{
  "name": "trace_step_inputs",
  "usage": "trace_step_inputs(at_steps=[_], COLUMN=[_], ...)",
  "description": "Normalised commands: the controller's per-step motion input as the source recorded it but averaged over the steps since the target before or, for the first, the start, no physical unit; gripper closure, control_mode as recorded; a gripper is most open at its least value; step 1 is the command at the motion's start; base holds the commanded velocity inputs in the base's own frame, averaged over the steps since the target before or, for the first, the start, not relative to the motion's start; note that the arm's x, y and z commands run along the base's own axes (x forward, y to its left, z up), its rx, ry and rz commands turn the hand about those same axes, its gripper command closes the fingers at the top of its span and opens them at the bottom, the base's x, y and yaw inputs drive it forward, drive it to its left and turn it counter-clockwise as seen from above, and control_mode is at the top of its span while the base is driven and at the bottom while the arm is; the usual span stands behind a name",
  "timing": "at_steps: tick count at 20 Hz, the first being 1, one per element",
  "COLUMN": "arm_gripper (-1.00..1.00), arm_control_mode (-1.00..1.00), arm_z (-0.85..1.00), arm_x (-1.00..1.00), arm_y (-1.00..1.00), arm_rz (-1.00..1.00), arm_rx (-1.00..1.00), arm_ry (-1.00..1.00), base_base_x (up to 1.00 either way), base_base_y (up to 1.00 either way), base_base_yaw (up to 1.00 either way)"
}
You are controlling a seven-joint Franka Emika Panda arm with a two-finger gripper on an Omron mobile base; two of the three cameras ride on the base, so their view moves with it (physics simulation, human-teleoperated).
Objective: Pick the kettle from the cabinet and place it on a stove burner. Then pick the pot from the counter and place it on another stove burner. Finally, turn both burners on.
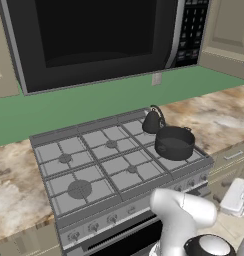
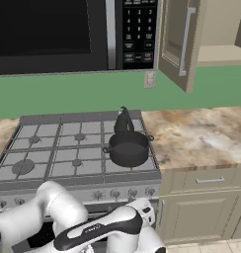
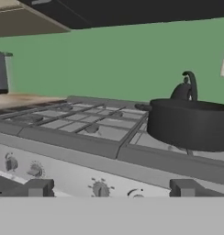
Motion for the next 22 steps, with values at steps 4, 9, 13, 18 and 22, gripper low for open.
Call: trace_step_inputs(at_steps=[4,9,13,18,22], arm_gripper=[-1.0,-1.0,-1.0,-1.0,-1.0], arm_control_mode=[-1.0,-1.0,-1.0,-1.0,-1.0], arm_z=[-0.09,-0.08,-0.02,-0.02,-0.1], arm_x=[0.0,0.0,0.05,0.2,0.14], arm_y=[0.0,0.0,0.04,0.03,0.0], arm_rz=[-0.22,-0.19,-0.03,-0.02,0.0], arm_rx=[0.02,0.02,0.0,0.0,0.0], arm_ry=[0.0,0.0,0.02,0.0,0.0], base_base_x=[0.0,0.0,0.0,0.0,0.0], base_base_y=[0.0,0.0,0.0,0.0,0.0], base_base_yaw=[0.0,0.0,0.0,0.0,0.0])
